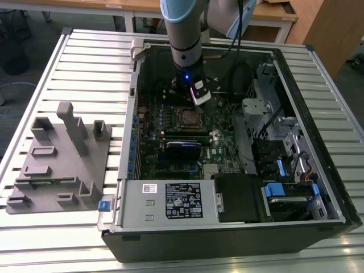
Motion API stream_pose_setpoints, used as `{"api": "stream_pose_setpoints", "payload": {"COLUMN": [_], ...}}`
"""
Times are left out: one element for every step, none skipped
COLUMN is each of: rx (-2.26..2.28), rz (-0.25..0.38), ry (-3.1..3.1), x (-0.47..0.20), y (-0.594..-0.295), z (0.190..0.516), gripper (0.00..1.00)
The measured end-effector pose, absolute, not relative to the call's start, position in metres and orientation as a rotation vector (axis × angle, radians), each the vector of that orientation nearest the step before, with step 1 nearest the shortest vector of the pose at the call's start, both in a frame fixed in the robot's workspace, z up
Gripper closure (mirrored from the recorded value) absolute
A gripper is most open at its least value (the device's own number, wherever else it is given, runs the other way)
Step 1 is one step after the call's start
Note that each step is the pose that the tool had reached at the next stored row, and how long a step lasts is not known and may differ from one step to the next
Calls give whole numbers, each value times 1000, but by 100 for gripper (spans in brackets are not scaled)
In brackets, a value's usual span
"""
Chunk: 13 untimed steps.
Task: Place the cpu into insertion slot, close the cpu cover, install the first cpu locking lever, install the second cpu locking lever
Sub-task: 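Install the first cpu locking lever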
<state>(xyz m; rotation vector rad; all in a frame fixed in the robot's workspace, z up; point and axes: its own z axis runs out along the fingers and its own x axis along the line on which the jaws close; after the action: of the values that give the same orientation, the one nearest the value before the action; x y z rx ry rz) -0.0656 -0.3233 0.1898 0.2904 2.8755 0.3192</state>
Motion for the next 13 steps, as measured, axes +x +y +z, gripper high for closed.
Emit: {"api": "stream_pose_setpoints", "payload": {"rx": [291, 292, 293, 294, 294, 295, 295, 296, 296, 296, 296, 297, 297], "rz": [323, 331, 339, 347, 352, 356, 358, 359, 359, 359, 359, 359, 359], "ry": [2875, 2875, 2874, 2874, 2873, 2873, 2873, 2873, 2873, 2873, 2873, 2873, 2873], "x": [-66, -66, -66, -66, -66, -66, -66, -66, -66, -66, -66, -66, -66], "y": [-323, -323, -323, -323, -323, -323, -323, -323, -323, -323, -323, -323, -323], "z": [190, 190, 190, 191, 191, 192, 194, 196, 199, 202, 205, 207, 208], "gripper": [90, 90, 90, 90, 90, 90, 90, 90, 90, 90, 90, 90, 90]}}
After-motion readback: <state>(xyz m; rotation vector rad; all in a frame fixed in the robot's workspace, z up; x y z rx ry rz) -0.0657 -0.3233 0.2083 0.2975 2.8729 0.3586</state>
